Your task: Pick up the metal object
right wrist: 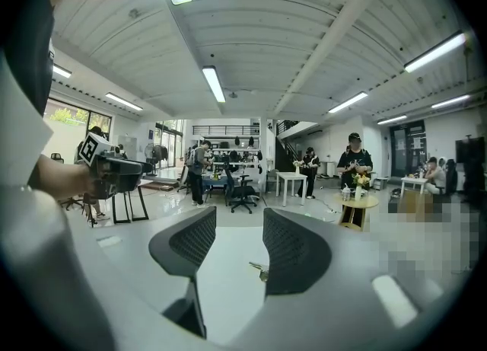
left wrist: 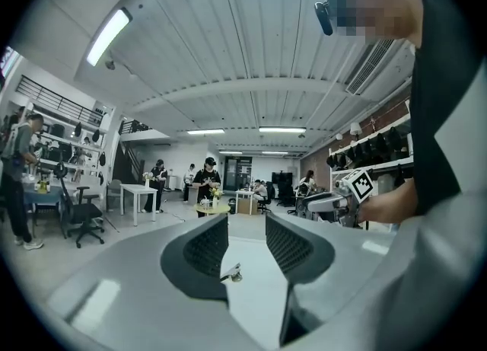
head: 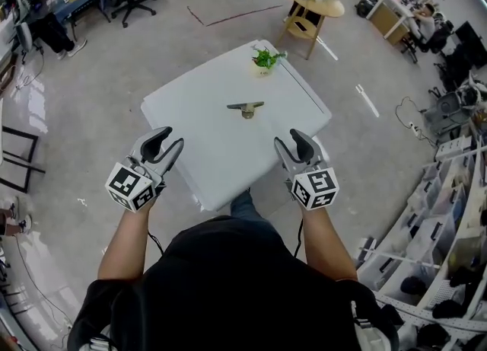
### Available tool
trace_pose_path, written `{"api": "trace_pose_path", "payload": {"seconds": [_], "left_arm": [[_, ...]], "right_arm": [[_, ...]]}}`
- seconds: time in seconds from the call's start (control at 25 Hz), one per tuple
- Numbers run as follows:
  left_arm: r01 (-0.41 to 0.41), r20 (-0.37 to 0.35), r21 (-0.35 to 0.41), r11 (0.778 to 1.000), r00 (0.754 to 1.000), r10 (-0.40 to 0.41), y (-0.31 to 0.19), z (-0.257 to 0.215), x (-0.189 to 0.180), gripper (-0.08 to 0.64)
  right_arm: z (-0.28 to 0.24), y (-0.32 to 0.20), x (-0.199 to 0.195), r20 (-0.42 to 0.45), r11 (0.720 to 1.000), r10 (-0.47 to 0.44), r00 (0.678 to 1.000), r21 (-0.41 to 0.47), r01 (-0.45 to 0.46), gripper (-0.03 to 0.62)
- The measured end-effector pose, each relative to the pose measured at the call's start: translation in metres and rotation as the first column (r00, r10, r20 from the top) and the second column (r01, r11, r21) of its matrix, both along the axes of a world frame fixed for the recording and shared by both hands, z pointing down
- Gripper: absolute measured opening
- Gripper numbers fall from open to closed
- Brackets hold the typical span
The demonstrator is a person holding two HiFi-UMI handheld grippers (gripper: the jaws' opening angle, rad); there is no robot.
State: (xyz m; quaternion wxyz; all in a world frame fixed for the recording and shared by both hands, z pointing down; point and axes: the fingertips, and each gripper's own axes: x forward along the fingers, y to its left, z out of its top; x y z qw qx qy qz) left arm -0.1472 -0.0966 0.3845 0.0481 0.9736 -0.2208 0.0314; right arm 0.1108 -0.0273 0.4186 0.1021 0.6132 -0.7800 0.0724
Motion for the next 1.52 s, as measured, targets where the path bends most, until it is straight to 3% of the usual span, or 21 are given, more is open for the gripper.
{"api": "trace_pose_path", "payload": {"seconds": [0.76, 1.16, 1.52], "left_arm": [[0.027, 0.012, -0.048, 0.998, 1.000, -0.027, -0.052, 0.021, 0.047, 0.151], [0.050, 0.023, -0.067, 0.996, 0.999, -0.049, -0.059, 0.035, 0.054, 0.150], [0.079, 0.033, -0.084, 0.993, 0.997, -0.076, -0.068, 0.043, 0.056, 0.150]], "right_arm": [[0.024, -0.068, 0.044, -0.011, 0.997, -0.040, 0.999, -0.062, 0.040, 0.224], [0.071, -0.090, 0.054, -0.050, 0.980, -0.076, 0.996, -0.188, 0.066, 0.228], [0.114, -0.107, 0.054, -0.135, 0.958, -0.136, 0.981, -0.270, 0.096, 0.232]]}}
